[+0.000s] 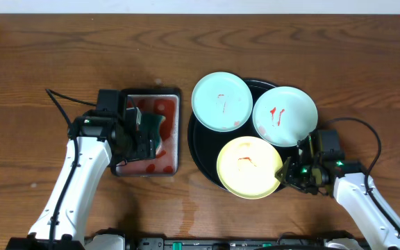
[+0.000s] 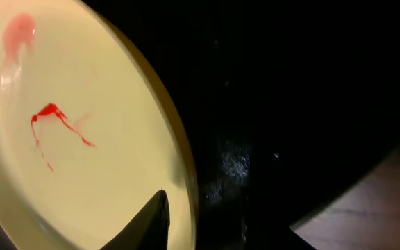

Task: Clean dirty plates on tray and stack at the side
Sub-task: 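Move left gripper to the sponge and right gripper to the yellow plate rim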

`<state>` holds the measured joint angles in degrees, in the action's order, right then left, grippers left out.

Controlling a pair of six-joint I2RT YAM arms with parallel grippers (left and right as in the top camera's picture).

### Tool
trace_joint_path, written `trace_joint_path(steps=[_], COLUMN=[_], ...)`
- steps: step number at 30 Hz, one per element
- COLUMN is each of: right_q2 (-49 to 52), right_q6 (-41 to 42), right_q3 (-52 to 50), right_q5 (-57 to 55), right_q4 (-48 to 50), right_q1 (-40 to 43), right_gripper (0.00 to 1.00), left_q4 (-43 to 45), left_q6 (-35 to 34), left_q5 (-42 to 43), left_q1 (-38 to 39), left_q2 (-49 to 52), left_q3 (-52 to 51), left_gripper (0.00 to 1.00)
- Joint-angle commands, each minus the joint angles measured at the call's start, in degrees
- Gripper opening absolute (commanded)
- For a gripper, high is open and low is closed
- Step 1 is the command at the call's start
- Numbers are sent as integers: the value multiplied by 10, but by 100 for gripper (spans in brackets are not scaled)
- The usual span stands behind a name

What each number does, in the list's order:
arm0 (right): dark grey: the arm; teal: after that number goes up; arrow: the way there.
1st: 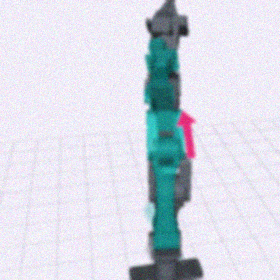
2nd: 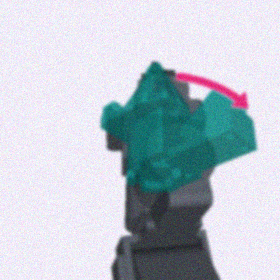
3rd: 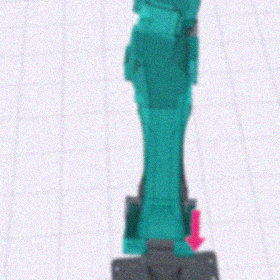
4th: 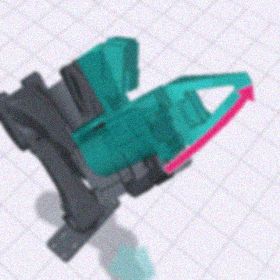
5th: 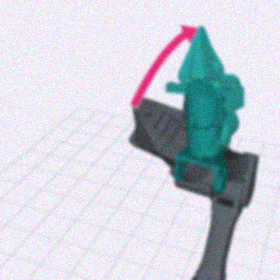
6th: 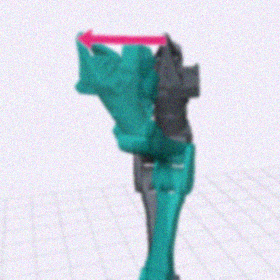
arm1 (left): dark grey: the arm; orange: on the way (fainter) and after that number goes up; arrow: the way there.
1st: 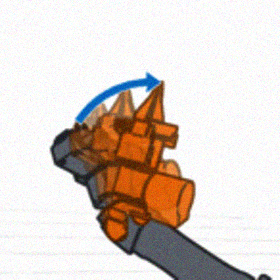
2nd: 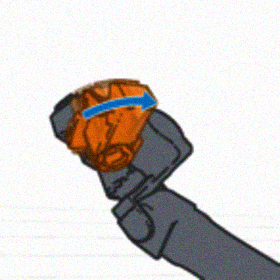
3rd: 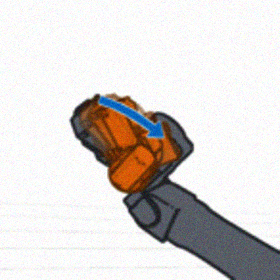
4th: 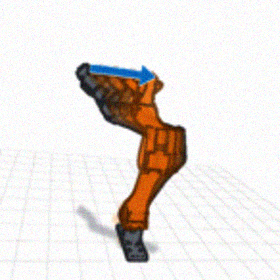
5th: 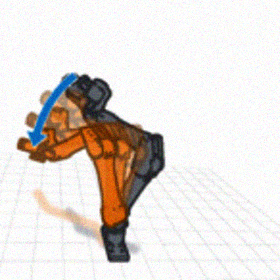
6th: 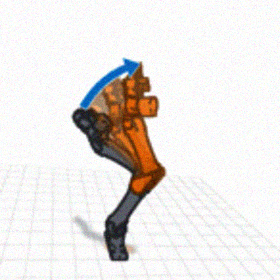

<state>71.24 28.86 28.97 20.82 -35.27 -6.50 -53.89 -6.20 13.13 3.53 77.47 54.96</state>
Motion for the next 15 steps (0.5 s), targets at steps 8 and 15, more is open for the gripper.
trace_joint_path(steps=[8,15], right_q2=[-1,-9], right_q6=[-27,-164], right_q3=[-3,96], right_q5=[-11,-6], right_q4=[43,-7], right_q1=[-3,-3], right_gripper=[1,1], left_q4=[6,2], left_q6=[-3,-3], left_q5=[-7,-7], left_q1=[1,1], left_q2=[-3,-3], left_q3=[14,14], left_gripper=[82,81])
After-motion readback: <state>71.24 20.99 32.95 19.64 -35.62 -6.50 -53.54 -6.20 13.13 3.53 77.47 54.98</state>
